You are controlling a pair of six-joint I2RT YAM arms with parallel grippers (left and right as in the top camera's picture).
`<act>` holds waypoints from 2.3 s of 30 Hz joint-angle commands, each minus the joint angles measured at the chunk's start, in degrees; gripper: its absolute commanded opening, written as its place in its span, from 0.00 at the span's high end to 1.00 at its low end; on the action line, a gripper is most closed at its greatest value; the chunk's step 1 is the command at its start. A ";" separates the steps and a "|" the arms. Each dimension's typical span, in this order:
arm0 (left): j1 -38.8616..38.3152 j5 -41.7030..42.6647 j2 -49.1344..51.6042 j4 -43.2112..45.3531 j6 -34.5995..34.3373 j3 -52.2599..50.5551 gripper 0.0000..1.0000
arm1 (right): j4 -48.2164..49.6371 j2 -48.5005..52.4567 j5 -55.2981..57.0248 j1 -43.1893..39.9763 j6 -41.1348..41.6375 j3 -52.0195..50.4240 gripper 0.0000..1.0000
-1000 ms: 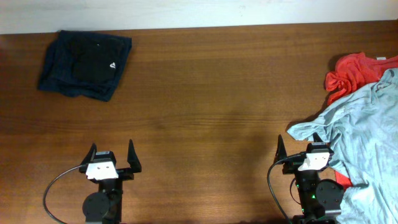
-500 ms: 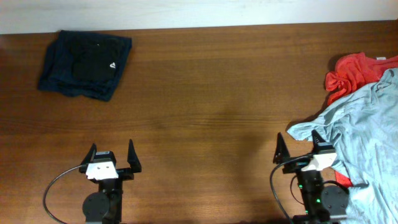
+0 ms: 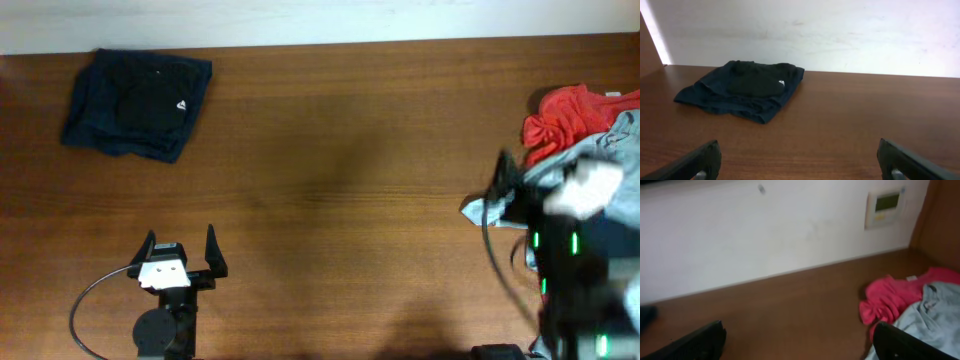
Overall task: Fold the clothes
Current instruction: 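Reach the right gripper to the light blue t-shirt pile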
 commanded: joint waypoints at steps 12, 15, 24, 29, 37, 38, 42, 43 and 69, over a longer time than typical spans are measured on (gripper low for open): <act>-0.11 0.61 -0.33 0.15 0.92 -0.42 0.01 | -2.14 38.23 -1.03 -3.89 2.78 14.88 0.01; -0.11 0.61 -0.33 0.15 0.92 -0.42 0.01 | -5.68 40.61 -2.29 -10.58 9.88 14.86 0.02; -0.11 0.61 -0.33 0.15 0.92 -0.42 0.01 | -11.43 50.05 -8.15 -26.21 11.19 14.84 0.11; -0.11 0.61 -0.33 0.15 0.92 -0.44 0.01 | -9.16 54.73 -7.58 -28.61 11.21 14.84 0.01; -0.11 0.61 -0.33 0.15 0.92 -0.44 0.01 | -6.99 57.66 -6.62 -29.31 11.78 14.84 0.15; -0.11 0.61 -0.33 0.15 0.92 -0.42 0.01 | -6.84 57.68 -6.60 -29.31 12.57 14.82 0.15; -0.11 0.61 -0.33 0.15 0.92 -0.42 0.01 | -5.97 57.77 -6.12 -29.42 14.97 14.73 0.18; -0.11 0.61 -0.33 0.15 0.92 -0.42 0.01 | -5.95 57.88 -5.53 -29.42 15.63 14.73 0.19; -0.11 0.61 -0.33 0.15 0.92 -0.42 0.01 | 1.73 64.81 -5.57 -29.40 15.26 14.75 0.62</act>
